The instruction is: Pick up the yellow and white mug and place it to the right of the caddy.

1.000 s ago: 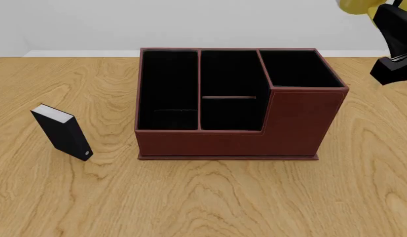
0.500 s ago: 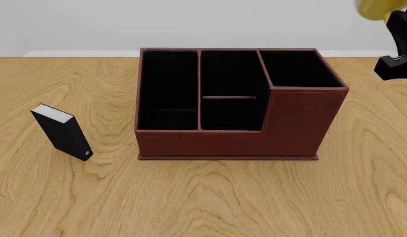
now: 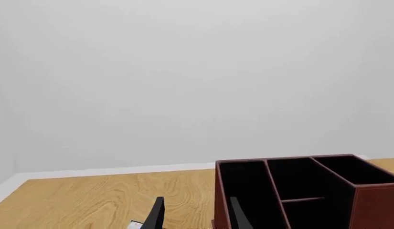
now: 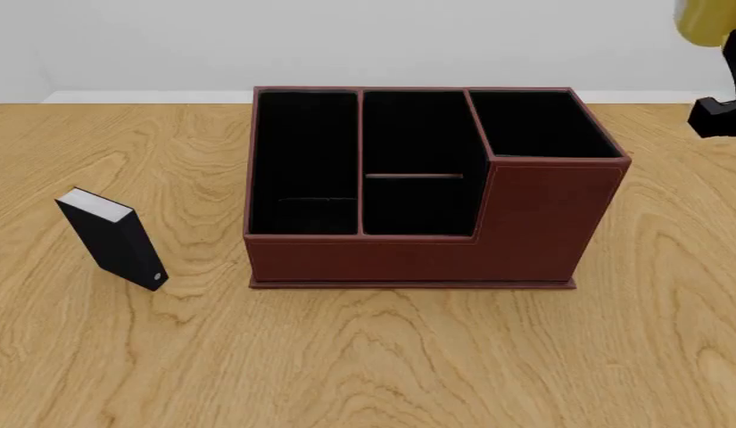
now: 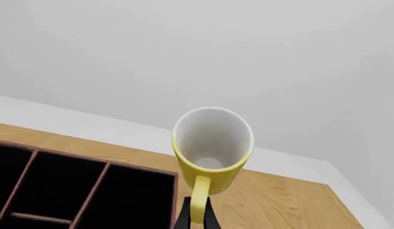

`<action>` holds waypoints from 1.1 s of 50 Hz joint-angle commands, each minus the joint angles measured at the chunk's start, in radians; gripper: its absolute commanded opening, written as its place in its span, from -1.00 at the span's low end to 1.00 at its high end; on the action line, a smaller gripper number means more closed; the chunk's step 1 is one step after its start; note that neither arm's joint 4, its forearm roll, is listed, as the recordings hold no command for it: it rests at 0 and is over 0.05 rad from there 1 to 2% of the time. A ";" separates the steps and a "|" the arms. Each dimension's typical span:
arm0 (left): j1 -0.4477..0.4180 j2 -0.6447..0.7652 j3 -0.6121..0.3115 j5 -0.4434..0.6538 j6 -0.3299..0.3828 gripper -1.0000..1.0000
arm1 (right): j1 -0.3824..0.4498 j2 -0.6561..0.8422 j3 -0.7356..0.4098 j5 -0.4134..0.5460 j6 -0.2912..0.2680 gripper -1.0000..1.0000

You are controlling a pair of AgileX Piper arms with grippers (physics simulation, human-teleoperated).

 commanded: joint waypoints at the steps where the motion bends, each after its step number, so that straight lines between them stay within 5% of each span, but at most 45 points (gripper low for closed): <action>1: -0.006 0.006 0.010 -0.011 -0.001 1.00 | -0.056 0.043 0.004 -0.030 0.022 -1.00; 55: -0.028 0.046 0.026 -0.039 0.018 1.00 | -0.158 0.220 0.158 -0.218 0.020 -1.00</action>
